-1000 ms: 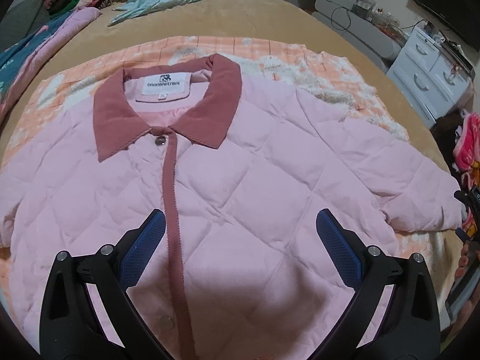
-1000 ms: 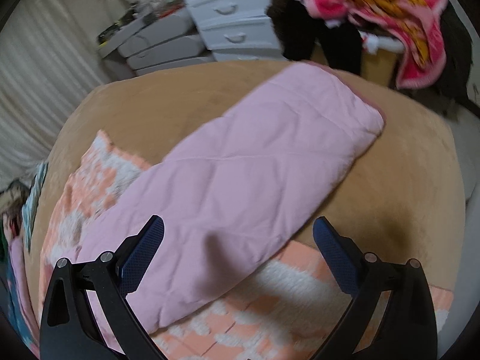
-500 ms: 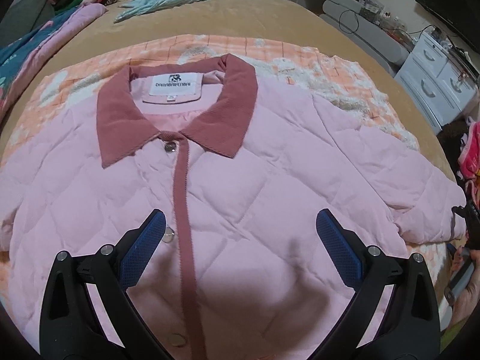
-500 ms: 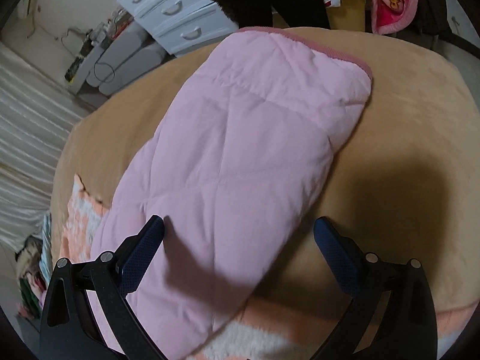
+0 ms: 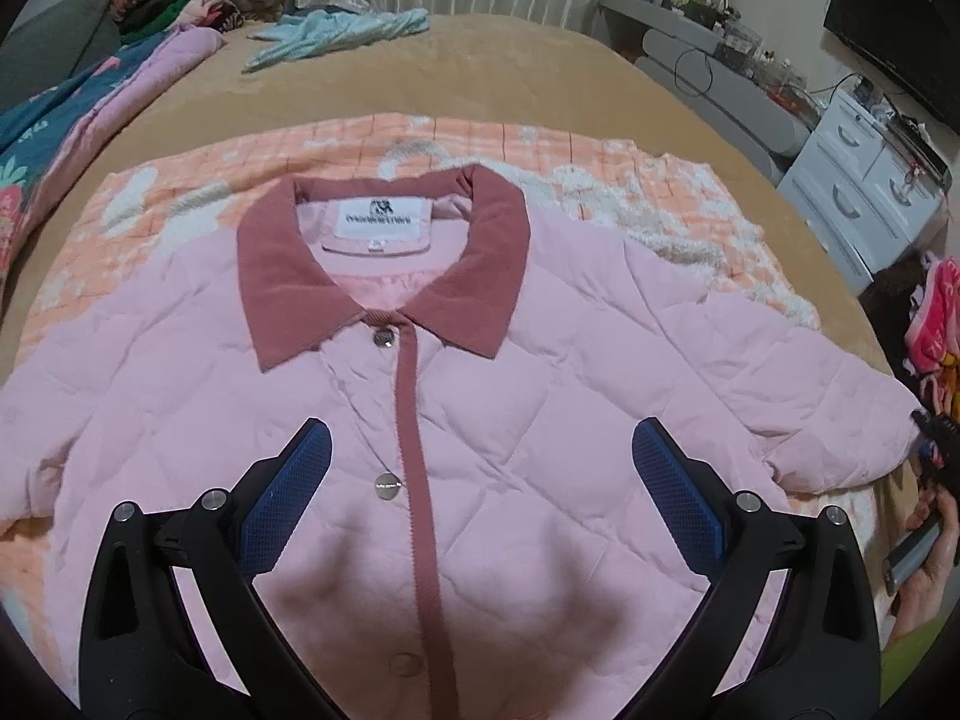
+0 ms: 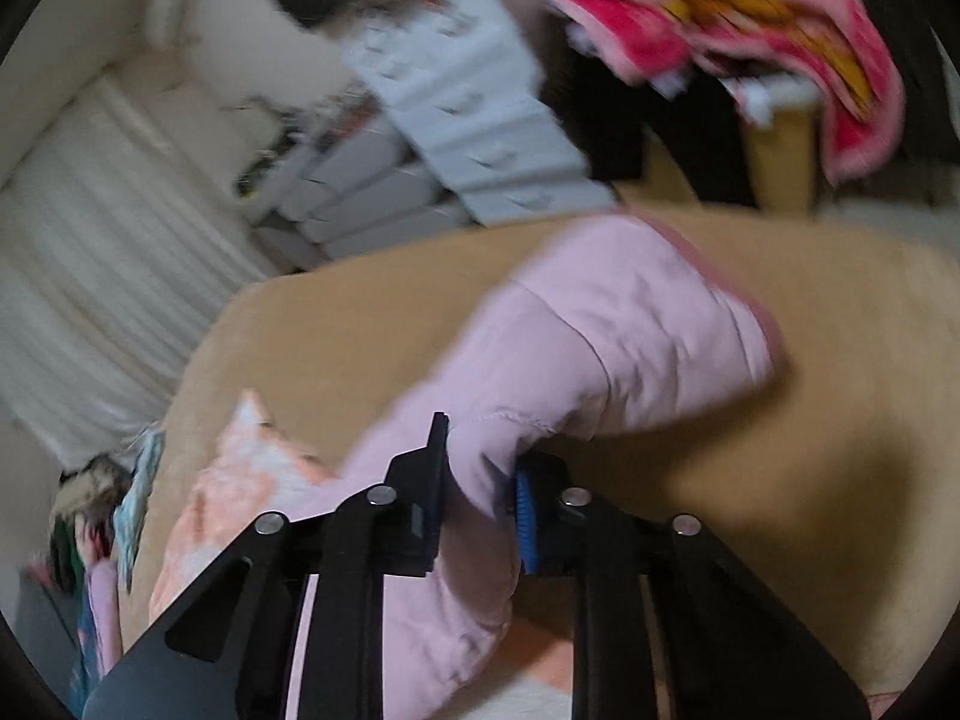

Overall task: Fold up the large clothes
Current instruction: 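Grasp the sleeve cuff with the right tool and lift it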

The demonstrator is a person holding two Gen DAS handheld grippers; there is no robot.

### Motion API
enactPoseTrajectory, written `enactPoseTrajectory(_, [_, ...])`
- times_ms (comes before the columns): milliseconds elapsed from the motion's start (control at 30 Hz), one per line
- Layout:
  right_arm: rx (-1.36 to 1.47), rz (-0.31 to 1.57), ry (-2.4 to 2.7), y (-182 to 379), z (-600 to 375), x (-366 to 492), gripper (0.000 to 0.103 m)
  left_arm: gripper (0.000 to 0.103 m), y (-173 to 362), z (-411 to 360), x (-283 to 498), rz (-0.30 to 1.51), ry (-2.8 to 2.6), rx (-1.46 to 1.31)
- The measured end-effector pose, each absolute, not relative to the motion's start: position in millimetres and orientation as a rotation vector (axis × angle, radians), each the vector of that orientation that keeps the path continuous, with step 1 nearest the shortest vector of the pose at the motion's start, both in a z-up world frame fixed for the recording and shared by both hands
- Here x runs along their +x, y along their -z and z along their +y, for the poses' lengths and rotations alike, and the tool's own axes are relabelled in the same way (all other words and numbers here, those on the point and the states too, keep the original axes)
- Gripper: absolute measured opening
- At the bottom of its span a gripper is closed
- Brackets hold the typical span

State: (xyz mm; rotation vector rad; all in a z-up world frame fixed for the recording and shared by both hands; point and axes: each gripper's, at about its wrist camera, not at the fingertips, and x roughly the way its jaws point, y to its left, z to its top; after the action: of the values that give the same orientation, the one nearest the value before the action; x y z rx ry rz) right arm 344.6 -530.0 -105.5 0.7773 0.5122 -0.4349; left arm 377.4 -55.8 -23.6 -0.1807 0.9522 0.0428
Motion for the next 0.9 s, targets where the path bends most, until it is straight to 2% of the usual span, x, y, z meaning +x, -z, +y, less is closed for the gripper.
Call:
enactPoseTrajectory(433, [0.419,0.278,0.092,-22,-410,339,0.015,0.094,-29,-23,357,0.857,-0.050,-0.232])
enactPoseTrajectory(900, [0.174,0.226,-0.173,-73,-277,328,0.014,0.094,-62,12,332,0.807,-0.026,-0.291])
